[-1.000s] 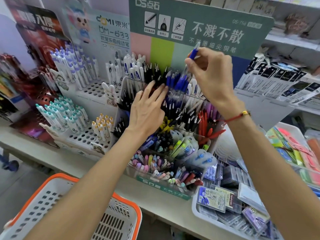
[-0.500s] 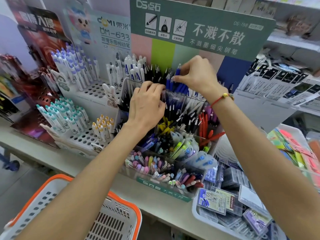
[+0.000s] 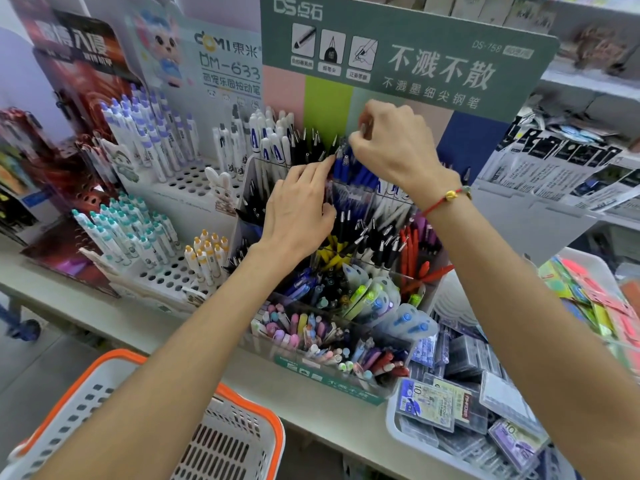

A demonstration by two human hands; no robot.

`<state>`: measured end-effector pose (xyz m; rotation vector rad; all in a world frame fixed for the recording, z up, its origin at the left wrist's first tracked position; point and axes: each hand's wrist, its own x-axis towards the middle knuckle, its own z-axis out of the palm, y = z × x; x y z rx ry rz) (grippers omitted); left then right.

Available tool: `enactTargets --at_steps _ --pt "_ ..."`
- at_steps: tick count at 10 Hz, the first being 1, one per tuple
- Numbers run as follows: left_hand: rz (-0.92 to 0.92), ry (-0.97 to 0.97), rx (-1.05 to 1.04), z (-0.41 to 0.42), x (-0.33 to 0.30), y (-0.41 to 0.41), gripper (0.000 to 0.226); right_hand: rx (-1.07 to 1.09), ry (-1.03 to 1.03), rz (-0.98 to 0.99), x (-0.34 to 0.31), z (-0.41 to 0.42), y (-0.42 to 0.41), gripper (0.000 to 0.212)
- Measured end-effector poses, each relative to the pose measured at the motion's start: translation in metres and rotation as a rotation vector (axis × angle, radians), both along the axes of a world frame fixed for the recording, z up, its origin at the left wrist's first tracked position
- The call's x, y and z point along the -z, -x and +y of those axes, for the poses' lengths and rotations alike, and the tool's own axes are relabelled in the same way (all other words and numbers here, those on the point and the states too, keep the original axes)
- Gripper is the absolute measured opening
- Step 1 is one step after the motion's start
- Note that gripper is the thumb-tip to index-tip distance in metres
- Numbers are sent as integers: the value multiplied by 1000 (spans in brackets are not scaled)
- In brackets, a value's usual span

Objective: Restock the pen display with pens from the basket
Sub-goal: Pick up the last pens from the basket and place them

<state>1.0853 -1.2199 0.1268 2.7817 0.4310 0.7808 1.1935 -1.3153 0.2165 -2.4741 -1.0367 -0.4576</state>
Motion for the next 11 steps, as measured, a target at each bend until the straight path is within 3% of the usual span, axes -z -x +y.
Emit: enactTargets --at_steps 3,6,8,9,10,11 --pt "10 48 12 -1 -8 -1 65 -23 139 40 -16 -3 -12 11" --pt "19 78 20 1 -17 6 60 -37 322 26 -7 15 -16 17" --pt "15 114 23 5 -17 8 54 -80 304 130 -14 5 -19 16" --pt "-7 159 1 -1 -13 15 54 -120 139 121 0 -9 -9 24" --pt "-109 330 -46 -10 -3 41 49 -140 -205 117 19 -35 23 25" --pt "-165 599 -91 -41 23 110 30 -151 -460 256 36 -88 69 20"
